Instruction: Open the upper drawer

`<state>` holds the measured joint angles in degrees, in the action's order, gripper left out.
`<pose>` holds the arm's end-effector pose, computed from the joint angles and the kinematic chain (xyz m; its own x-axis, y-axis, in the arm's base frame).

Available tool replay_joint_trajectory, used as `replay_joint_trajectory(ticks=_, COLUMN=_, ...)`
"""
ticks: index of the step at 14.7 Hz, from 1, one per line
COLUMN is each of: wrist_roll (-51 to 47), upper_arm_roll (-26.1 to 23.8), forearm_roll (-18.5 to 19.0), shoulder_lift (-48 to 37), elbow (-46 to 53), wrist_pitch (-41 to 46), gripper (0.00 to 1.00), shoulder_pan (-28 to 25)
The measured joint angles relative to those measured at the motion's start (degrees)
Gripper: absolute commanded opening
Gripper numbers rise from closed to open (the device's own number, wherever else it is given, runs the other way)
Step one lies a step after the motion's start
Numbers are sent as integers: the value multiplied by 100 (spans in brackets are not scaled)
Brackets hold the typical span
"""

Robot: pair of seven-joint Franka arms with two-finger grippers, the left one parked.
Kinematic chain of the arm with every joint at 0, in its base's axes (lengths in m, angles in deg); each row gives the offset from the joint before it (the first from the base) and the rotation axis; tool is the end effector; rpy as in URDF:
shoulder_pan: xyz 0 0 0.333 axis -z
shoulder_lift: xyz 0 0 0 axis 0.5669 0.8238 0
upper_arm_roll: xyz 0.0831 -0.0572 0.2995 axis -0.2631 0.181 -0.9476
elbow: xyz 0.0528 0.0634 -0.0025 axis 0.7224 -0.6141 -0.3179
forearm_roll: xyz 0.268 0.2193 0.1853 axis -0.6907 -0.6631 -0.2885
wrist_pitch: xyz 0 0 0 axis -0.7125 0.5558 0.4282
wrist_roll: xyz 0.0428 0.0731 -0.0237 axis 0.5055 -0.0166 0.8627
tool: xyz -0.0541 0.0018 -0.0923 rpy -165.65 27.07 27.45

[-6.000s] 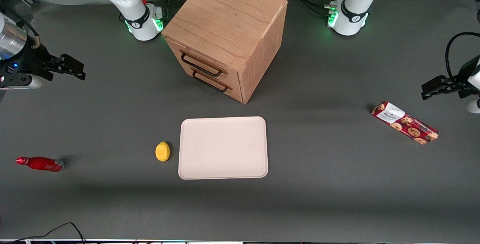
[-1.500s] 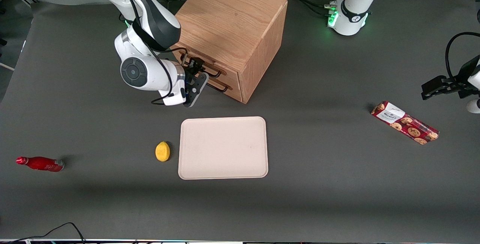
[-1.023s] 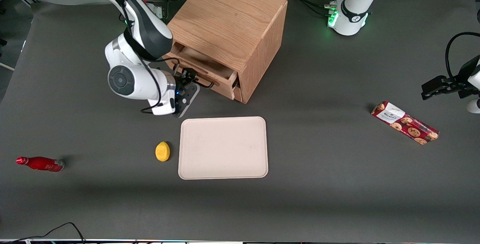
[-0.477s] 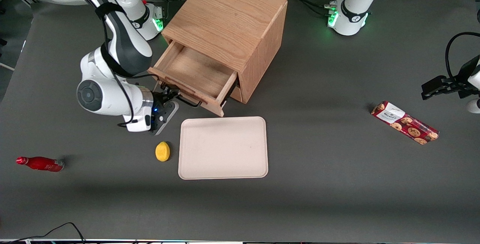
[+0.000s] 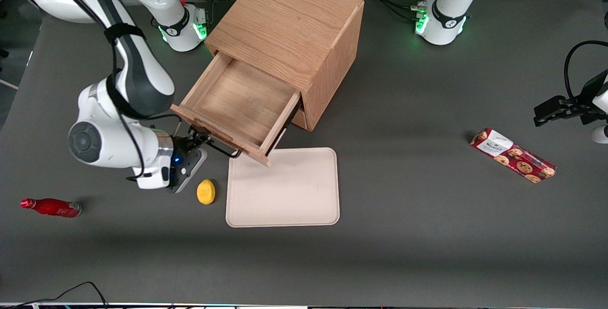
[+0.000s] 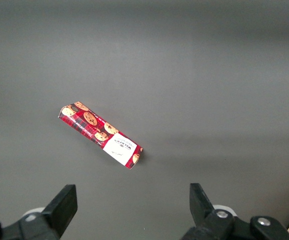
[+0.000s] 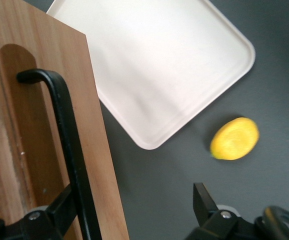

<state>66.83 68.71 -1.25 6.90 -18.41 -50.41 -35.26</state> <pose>0.6384 0.1767 0.3905 0.6749 0.7378 0.0087 0.7061 -0.6425 -0.2977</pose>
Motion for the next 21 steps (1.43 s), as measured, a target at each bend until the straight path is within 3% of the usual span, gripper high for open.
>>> replay_joint_trajectory(ticks=6, wrist_roll=235, upper_arm_roll=168, forearm_roll=239, shoulder_lift=491, elbow=853, wrist_pitch=177, gripper=100, shoulder_pan=8)
replay_joint_trajectory(ticks=13, wrist_roll=397, upper_arm_roll=169, forearm_roll=250, shoulder_lift=710, elbow=1682, wrist_pitch=854, gripper=100, shoulder_pan=-13)
replay_joint_trajectory(ticks=17, wrist_roll=-81, upper_arm_roll=182, forearm_roll=270, shoulder_lift=291, elbow=2012, wrist_pitch=1503, gripper=100, shoulder_pan=-11)
replay_joint_trajectory(ticks=21, wrist_roll=-1389, upper_arm_roll=571, forearm_roll=318, shoulder_lift=-710, elbow=1707, wrist_pitch=1923, gripper=100, shoulder_pan=23)
